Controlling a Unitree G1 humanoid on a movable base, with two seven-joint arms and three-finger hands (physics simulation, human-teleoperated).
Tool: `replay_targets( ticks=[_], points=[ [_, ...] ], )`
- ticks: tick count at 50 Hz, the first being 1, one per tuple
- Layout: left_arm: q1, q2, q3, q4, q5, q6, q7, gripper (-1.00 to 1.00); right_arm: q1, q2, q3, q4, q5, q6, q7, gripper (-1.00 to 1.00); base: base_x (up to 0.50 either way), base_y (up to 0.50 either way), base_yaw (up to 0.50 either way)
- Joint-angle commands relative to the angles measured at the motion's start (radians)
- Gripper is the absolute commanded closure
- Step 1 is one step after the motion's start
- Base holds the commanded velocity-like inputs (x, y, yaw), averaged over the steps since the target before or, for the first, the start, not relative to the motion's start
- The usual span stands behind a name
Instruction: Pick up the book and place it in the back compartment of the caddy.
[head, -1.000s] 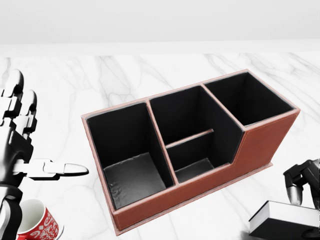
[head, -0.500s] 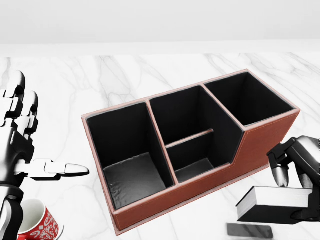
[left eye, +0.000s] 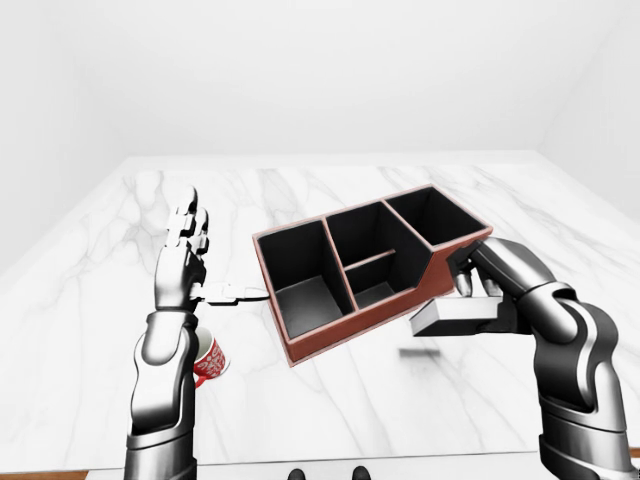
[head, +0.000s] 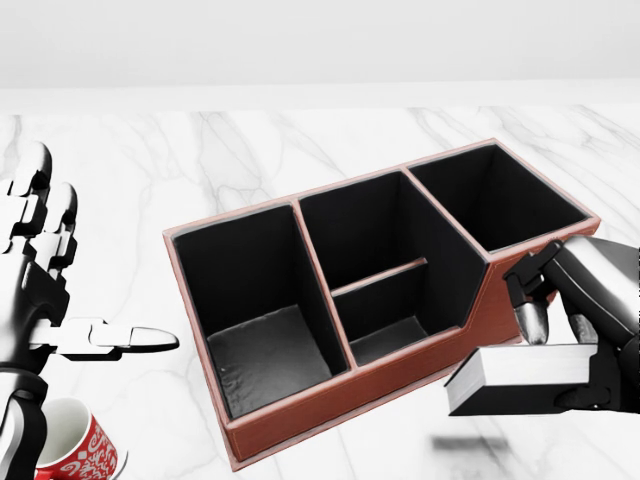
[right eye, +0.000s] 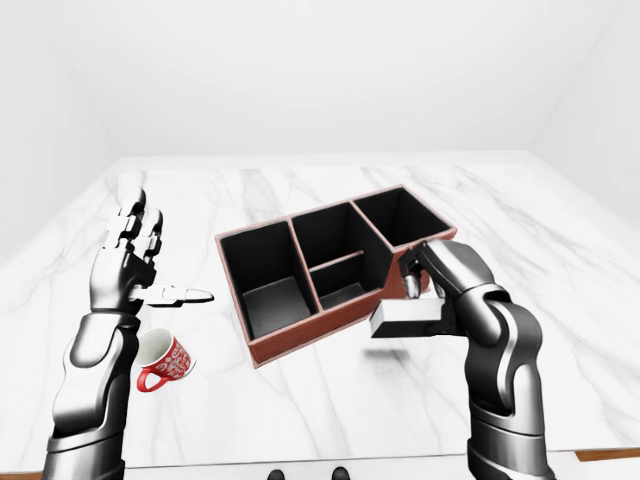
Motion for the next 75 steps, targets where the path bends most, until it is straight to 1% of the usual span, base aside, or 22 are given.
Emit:
replay_targets(
  ticks=[1, 18, 48, 75],
  points=[
    [-0.002, 0.001, 0.0, 0.004, -0.001, 0.0, 0.001, -1.0, -0.05, 0.016, 0.031, -0.049, -0.019, 0.028, 0.0, 1.0, 0.0, 0.0, 0.0],
    [0.001, 0.0, -0.001, -0.004, 0.001, 0.0, 0.0, -1.0, -0.089, 0.049, 0.087, -0.087, -0.044, 0.065, 0.0, 1.0, 0.0, 0.0, 0.0],
    [0.0, 0.0, -0.001, -0.004, 0.0, 0.0, 0.0, -0.99, -0.213, 0.11, 0.187, -0.139, -0.091, 0.065, 0.0, 1.0, 0.0, 0.0, 0.0],
    [-0.003, 0.001, 0.0, 0.0, -0.001, 0.0, 0.0, -1.0, -0.296, 0.123, 0.22, 0.0, -0.107, 0.065, 0.0, 1.0, 0.0, 0.0, 0.0]
  ],
)
